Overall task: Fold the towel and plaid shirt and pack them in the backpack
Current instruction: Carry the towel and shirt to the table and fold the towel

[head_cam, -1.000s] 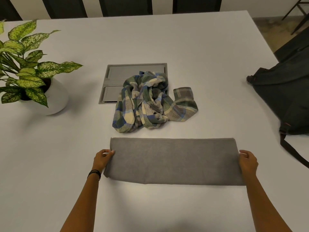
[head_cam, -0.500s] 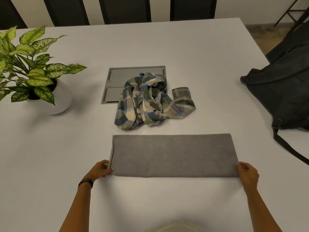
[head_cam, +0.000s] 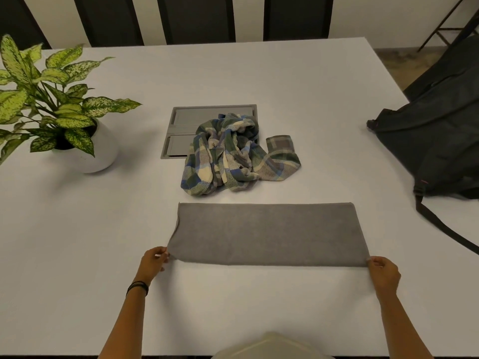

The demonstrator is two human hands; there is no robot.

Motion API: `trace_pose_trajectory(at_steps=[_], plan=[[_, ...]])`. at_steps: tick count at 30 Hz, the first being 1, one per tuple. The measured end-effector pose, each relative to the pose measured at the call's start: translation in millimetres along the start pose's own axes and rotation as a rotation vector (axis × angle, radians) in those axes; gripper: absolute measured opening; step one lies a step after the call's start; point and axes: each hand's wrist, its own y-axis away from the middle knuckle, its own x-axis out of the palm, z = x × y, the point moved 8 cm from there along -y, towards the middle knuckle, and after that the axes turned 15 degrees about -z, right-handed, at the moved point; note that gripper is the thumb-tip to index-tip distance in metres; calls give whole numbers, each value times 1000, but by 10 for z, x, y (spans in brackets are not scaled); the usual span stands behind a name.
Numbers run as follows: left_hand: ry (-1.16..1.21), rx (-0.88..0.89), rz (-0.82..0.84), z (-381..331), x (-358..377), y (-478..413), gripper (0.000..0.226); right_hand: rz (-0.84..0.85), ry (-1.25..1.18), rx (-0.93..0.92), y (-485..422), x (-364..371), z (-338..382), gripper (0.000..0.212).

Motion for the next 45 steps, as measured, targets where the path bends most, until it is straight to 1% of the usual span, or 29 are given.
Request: trace_pose_trajectory(at_steps=[3, 6, 10, 13, 16, 18, 23, 25, 26, 27, 28, 30, 32, 34, 36, 39, 42, 44, 45], plan=[[163, -16, -63, -66, -59, 132, 14, -2, -3, 0, -2, 2, -33, 15], [286, -19, -84, -78, -86, 223, 15, -3, -25, 11, -30, 6, -63, 15], [344, -34, -106, -19, -78, 258, 13, 21, -83, 71, -101, 22, -140, 17], [317, -36, -114, 26, -38, 238, 13, 40, -111, 114, -113, 21, -181, 16], [266, -82, -121, 94, 15, 208, 22, 47, -171, 157, -105, 31, -214, 10], [210, -102, -155, 136, 27, 176, 27, 49, -196, 179, -105, 40, -239, 6], [78, -146, -230, 236, 25, 86, 24, 37, -148, 193, -136, 51, -338, 7], [9, -147, -235, 232, 15, 97, 17, 27, -112, 188, -145, 43, -370, 7], [-41, -117, -249, 189, -3, 119, 9, 22, -94, 175, -150, 41, -371, 8], [-107, -52, -282, 113, -36, 140, 8, 8, -61, 143, -146, 29, -345, 10], [-176, 37, -316, 12, -60, 169, 15, -18, -19, 90, -130, 1, -296, 13], [-259, 278, -347, -253, -45, 242, 27, -79, 44, -26, -42, -69, -128, 22], [-322, 493, -237, -468, 141, 299, 37, -98, 50, -161, 54, -73, 63, 27], [-378, 613, -54, -534, 397, 325, 46, -43, 68, -297, 116, 30, 168, 32], [-410, 664, 65, -534, 594, 341, 53, 73, 94, -404, 159, 205, 188, 39], [-484, 643, 94, -453, 735, 286, 62, 226, 137, -483, 262, 426, 226, 42], [-531, 584, 105, -358, 762, 231, 75, 260, 177, -486, 330, 518, 214, 42], [-544, 575, 119, -322, 774, 214, 94, 258, 216, -512, 359, 543, 185, 44], [-547, 572, 124, -286, 775, 198, 106, 259, 250, -529, 368, 553, 154, 49]])
